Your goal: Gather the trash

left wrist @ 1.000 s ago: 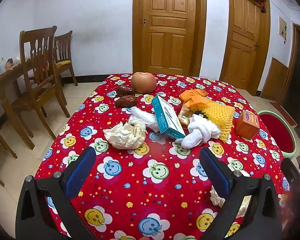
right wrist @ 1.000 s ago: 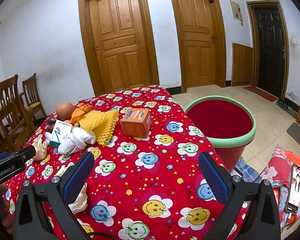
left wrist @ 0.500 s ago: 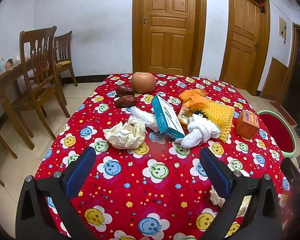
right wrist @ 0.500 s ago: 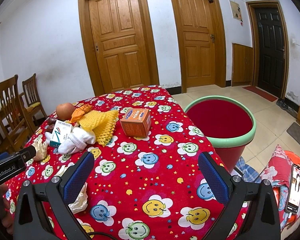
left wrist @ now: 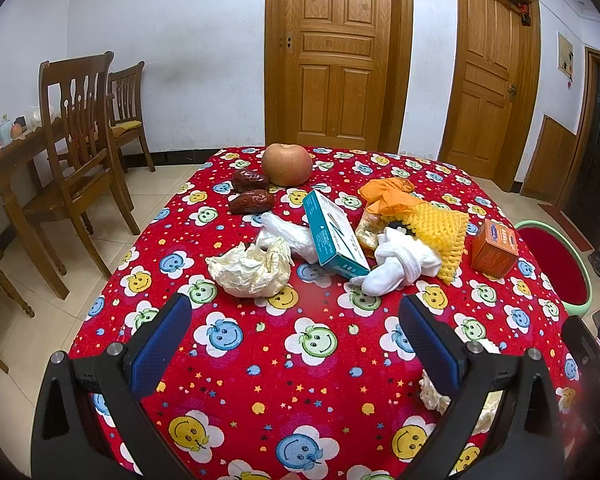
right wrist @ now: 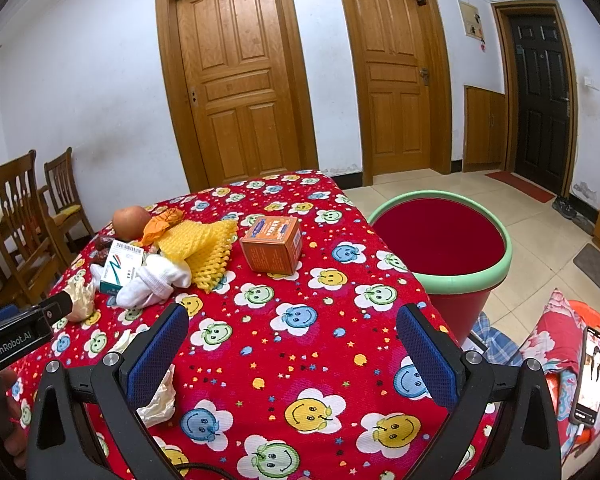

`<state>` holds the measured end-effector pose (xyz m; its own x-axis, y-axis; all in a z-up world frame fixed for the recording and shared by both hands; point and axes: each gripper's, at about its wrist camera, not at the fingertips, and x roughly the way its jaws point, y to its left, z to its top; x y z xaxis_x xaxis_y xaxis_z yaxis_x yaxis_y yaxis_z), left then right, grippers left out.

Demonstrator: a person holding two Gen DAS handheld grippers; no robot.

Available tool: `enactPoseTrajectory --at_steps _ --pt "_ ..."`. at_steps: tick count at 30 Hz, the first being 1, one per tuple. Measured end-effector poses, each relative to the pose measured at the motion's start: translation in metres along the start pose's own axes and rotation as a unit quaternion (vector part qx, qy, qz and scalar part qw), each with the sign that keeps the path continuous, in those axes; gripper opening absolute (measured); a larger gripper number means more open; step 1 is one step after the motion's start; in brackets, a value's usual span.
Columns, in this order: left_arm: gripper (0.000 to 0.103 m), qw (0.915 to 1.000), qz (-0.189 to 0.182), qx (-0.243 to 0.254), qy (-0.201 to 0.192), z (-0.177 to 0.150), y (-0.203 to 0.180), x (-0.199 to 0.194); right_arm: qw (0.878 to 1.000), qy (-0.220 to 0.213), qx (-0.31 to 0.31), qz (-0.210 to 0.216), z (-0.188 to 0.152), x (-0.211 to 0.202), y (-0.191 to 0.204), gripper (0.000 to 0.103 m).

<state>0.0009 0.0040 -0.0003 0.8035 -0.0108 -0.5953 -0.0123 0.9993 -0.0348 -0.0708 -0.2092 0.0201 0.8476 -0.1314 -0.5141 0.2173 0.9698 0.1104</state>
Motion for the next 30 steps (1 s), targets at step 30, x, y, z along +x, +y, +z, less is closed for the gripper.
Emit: enactPoseTrajectory --at_steps 30 --pt "0.101 1.0 0.0 -0.002 0.003 0.0012 0.0011 0.0008 1.0 0.002 0.002 0.003 -0.0005 -0.0017 0.0002 0.103"
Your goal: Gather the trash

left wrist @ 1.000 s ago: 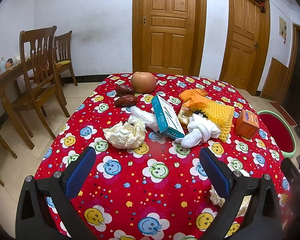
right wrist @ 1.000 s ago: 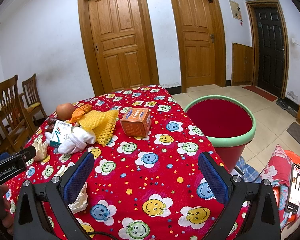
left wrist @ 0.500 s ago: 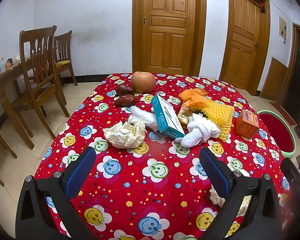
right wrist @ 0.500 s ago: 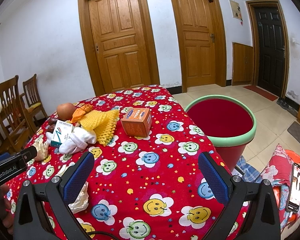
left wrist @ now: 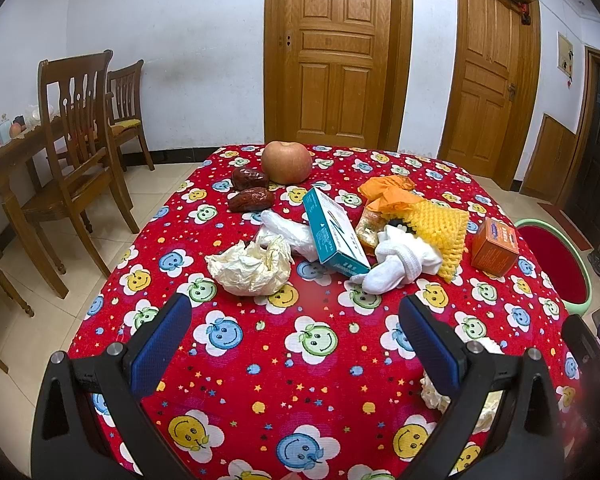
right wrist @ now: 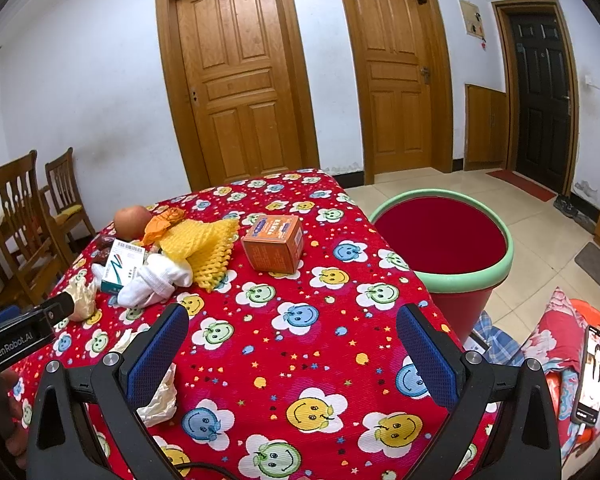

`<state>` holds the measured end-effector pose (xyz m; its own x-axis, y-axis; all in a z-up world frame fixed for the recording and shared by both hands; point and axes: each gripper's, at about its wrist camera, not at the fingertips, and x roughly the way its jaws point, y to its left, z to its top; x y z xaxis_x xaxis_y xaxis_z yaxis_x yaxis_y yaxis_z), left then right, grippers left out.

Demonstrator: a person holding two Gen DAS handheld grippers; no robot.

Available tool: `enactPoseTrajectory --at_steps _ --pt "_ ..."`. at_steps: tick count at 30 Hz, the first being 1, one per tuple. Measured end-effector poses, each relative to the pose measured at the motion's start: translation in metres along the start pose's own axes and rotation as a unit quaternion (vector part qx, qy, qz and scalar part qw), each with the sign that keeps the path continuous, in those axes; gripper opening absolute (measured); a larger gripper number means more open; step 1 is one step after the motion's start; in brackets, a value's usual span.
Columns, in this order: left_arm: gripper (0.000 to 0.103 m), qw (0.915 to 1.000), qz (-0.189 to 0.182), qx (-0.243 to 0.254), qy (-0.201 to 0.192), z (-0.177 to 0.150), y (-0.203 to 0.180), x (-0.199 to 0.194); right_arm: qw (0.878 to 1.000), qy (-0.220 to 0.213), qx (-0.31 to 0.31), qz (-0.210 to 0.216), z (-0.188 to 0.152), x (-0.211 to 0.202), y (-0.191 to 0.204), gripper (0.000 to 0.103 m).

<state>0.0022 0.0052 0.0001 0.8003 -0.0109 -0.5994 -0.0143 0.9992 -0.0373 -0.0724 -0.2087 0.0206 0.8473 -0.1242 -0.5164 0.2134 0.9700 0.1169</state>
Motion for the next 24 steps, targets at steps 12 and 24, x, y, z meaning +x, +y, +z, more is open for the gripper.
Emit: enactPoseTrajectory --at_steps 12,24 --pt "0.101 0.9998 0.002 -0.011 0.017 0.01 0.013 0.017 0.999 0.042 0.008 0.032 0.017 0.027 -0.006 0.103" --pt "0.101 0.9982 0.021 -0.029 0.049 0.027 0.035 0.051 0.996 0.081 -0.021 0.037 0.043 0.074 -0.007 0.103"
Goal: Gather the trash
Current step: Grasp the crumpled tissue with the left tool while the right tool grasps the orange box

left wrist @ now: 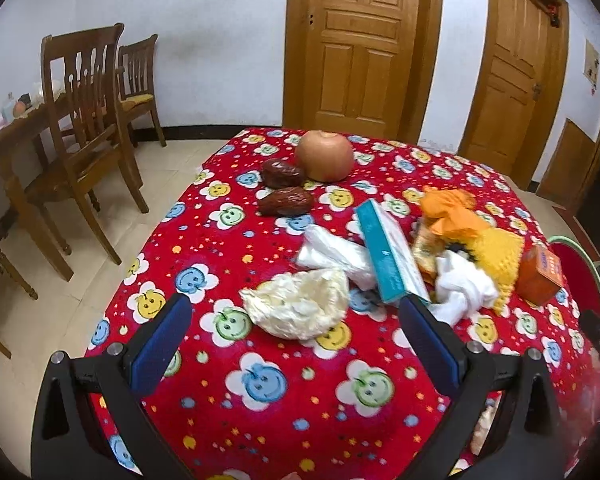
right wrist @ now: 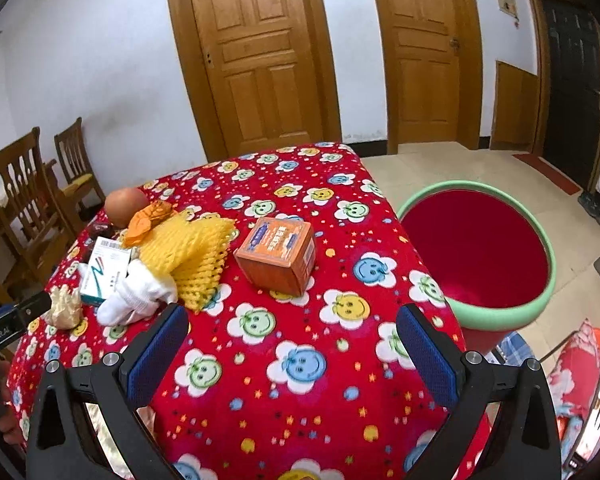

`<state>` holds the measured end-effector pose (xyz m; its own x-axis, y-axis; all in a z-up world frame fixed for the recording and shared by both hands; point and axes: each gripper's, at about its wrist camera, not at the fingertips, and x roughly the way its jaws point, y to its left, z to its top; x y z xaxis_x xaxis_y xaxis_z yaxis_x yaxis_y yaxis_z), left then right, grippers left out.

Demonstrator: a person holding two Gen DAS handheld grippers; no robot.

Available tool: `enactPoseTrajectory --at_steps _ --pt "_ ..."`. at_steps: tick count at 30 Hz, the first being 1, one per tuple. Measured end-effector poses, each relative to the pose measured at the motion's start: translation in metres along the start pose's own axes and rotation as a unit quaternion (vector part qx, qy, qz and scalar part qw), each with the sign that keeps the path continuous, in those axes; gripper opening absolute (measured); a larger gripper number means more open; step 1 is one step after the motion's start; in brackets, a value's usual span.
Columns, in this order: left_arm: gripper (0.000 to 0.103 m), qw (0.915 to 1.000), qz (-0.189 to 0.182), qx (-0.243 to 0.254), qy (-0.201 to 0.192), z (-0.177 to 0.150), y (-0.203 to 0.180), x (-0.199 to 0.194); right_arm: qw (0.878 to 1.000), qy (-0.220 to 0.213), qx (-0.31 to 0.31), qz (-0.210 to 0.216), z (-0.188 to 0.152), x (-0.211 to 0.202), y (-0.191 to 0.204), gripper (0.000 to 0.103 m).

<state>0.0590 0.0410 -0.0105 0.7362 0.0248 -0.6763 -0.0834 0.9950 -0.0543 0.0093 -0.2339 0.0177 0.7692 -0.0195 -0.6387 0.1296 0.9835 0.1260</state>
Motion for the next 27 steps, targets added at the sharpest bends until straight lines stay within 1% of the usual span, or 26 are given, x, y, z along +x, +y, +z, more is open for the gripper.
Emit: enactPoseTrajectory --at_steps 5,9,13,19,20,21,24,25,26,27 --pt "0.101 0.9997 -0.004 -0.007 0.022 0.003 0.005 0.017 1.0 0.015 -0.007 0.002 0.013 0.02 0.001 0.103" --pt "0.101 0.9992 -0.008 -0.009 0.038 0.002 0.007 0.03 1.0 0.027 -0.006 -0.005 0.02 0.036 0.001 0.103" --pt "0.096 0.9984 -0.019 -0.008 0.053 0.0 0.011 0.042 0.999 0.043 0.002 -0.015 0.024 0.055 0.001 0.103" --pt "0.082 0.9954 -0.057 -0.007 0.077 -0.002 0.013 0.057 0.997 0.061 0.006 -0.042 0.026 0.079 0.004 0.103" --pt "0.077 0.9948 -0.063 -0.007 0.08 -0.002 0.013 0.059 0.997 0.064 0.008 -0.046 0.026 0.083 0.004 0.103" --pt "0.07 0.9941 -0.07 -0.008 0.082 -0.002 0.013 0.061 0.997 0.066 0.01 -0.047 0.026 0.085 0.005 0.103" --pt "0.061 0.9931 -0.082 -0.009 0.083 -0.002 0.014 0.064 0.995 0.072 0.02 -0.059 0.027 0.093 0.005 0.102" --pt "0.059 0.9928 -0.087 -0.009 0.082 -0.001 0.014 0.064 0.995 0.074 0.024 -0.062 0.027 0.094 0.006 0.1" --pt "0.055 0.9919 -0.095 -0.009 0.084 -0.001 0.014 0.065 0.995 0.076 0.027 -0.062 0.027 0.096 0.006 0.093" --pt "0.053 0.9914 -0.1 -0.008 0.085 -0.001 0.013 0.065 0.995 0.078 0.029 -0.061 0.027 0.098 0.006 0.09"
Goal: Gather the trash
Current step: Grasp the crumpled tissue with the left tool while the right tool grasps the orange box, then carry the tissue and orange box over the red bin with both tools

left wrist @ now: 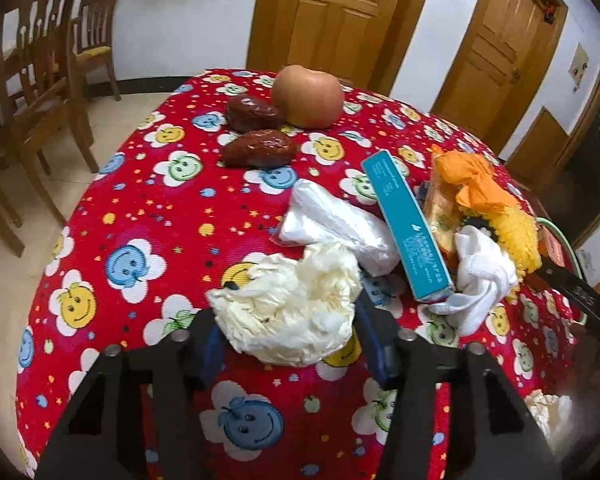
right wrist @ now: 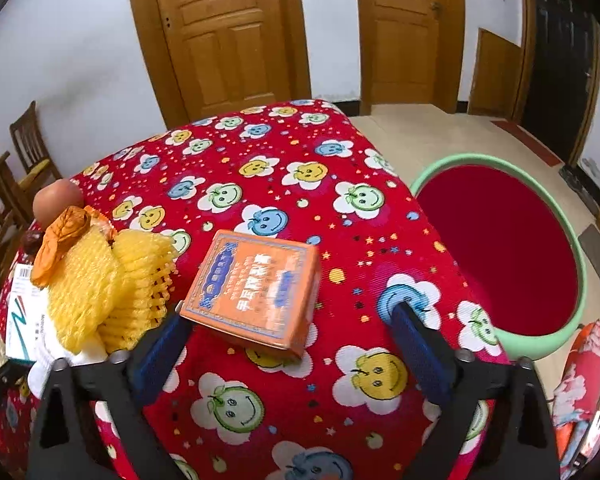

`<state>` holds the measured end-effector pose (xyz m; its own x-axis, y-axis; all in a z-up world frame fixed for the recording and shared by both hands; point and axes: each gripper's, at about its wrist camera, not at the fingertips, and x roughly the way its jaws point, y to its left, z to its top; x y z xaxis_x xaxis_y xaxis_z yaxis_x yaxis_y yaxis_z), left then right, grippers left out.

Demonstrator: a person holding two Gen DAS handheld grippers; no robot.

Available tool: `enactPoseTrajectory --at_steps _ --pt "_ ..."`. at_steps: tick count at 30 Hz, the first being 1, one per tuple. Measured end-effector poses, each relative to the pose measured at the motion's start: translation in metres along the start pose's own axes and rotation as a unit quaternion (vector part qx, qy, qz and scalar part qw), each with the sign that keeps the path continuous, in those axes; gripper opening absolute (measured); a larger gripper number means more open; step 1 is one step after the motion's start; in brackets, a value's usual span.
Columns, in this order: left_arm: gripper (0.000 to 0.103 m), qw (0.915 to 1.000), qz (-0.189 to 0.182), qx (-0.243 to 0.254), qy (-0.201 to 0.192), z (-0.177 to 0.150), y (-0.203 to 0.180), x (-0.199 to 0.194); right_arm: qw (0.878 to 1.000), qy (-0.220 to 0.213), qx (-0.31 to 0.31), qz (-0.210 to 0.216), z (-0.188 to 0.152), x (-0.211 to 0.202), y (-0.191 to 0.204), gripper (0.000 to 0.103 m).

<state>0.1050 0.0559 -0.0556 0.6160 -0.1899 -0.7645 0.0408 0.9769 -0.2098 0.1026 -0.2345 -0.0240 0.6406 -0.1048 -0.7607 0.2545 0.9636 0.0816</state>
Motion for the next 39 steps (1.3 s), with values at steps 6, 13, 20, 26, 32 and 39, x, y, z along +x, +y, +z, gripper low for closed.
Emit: enactPoseTrajectory --at_steps 6,13,20,26,32,39 --pt "0.042 0.9997 -0.024 -0.002 -0.003 0.0 0.002 0.0 1.0 0.006 0.004 -0.008 -0.002 0.004 0.002 0.059" --pt "0.041 0.9994 -0.029 -0.004 -0.019 -0.002 0.001 -0.013 1.0 -0.009 0.008 0.007 -0.005 -0.009 -0.001 0.057" --pt "0.041 0.9984 -0.032 0.001 -0.047 -0.002 -0.008 -0.04 0.999 -0.025 0.013 0.025 -0.009 -0.031 -0.006 0.057" --pt "0.041 0.9967 -0.038 0.021 -0.069 0.002 -0.025 -0.064 0.998 -0.046 0.021 0.034 -0.013 -0.058 -0.019 0.057" --pt "0.041 0.9942 -0.055 0.037 -0.085 0.006 -0.047 -0.084 0.997 -0.062 0.03 0.041 -0.015 -0.082 -0.036 0.057" --pt "0.041 0.9913 -0.083 0.056 -0.085 0.014 -0.078 -0.095 0.995 -0.081 0.039 0.043 -0.013 -0.103 -0.058 0.057"
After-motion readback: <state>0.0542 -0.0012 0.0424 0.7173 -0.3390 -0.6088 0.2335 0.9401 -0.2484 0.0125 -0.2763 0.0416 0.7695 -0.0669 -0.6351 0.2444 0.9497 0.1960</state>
